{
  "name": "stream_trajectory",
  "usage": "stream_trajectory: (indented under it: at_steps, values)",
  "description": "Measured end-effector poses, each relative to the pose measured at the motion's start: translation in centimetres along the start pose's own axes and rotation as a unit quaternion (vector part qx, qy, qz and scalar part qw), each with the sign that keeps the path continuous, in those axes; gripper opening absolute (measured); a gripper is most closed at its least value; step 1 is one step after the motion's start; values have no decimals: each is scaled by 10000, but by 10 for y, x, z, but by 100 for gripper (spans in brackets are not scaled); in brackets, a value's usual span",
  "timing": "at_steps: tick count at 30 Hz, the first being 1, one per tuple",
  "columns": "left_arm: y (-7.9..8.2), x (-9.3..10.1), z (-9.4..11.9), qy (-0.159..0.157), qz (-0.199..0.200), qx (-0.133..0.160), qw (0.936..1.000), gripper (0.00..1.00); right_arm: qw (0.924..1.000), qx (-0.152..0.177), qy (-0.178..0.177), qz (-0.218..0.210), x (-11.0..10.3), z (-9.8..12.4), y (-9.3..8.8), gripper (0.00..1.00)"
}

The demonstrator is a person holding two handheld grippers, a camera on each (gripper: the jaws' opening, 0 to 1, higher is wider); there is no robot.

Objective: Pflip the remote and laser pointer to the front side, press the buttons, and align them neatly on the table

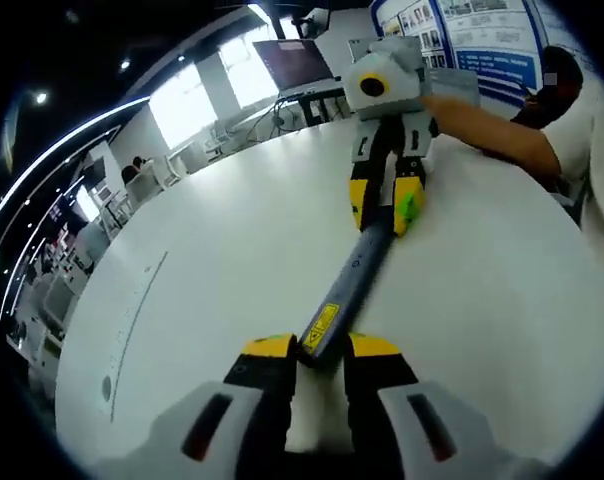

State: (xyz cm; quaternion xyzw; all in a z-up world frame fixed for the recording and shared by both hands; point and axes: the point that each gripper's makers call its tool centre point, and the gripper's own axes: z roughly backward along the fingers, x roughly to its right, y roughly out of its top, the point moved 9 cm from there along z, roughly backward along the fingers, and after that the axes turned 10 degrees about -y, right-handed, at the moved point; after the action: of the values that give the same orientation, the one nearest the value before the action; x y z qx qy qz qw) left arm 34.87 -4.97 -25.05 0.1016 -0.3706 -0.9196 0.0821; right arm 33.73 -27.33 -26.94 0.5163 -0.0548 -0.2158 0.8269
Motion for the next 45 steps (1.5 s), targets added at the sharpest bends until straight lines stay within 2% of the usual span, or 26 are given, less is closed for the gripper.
stream_trajectory:
  at_steps: [2,6,7,8,9,11,15,17,19,21,24,28,36,37,41,44,45]
  values:
    - [-1,-1,0,16,135,7,9999,21,10000,18,-14,19,1,-1,0,21]
    - [-2,2,0,-55,342,119,9993,21,9964,-172,-668,498,-3,1,1,23]
    - [-2,4,0,-56,340,134,9993,21,9935,-280,-821,737,-6,1,2,23]
    - [-2,6,1,-71,363,149,9992,21,9872,-472,-1117,1038,-9,1,3,23]
    - [-2,7,1,-77,397,154,9991,21,9823,-407,-1302,1285,-11,0,8,23]
    - [-2,9,2,-80,452,172,9988,21,9779,-631,-1458,1360,-16,2,9,22]
    - [-3,13,2,-106,342,203,9992,21,9741,-778,-1462,1537,-22,4,14,21]
    - [-3,12,2,-111,425,224,9988,21,9712,-938,-1423,1663,-22,4,18,20]
    - [-2,13,2,-95,434,216,9988,21,9679,-1172,-1327,1784,-21,3,21,20]
    - [-2,13,2,-87,474,232,9986,21,9646,-1679,-1294,1569,-21,3,27,20]
    - [-3,13,2,-76,553,266,9981,22,9573,-2070,-1179,1641,-20,-2,33,19]
    - [-2,15,2,-54,617,289,9977,22,9535,-2393,-1037,1513,-17,-4,36,19]
    - [-1,16,3,-136,437,229,9987,18,9549,-2623,-768,1163,-7,-5,35,15]
    - [2,12,1,-201,494,214,9983,18,9534,-2684,-705,1186,-6,-5,35,15]
    - [5,2,-1,-310,654,-29,9974,18,9474,-2826,-593,1382,-6,-8,36,14]
    - [7,2,1,-468,672,-355,9960,17,9429,-2924,-558,1495,-5,-11,38,14]
    - [9,0,2,-582,605,-569,9948,17,9418,-2961,-543,1497,-5,-11,39,14]
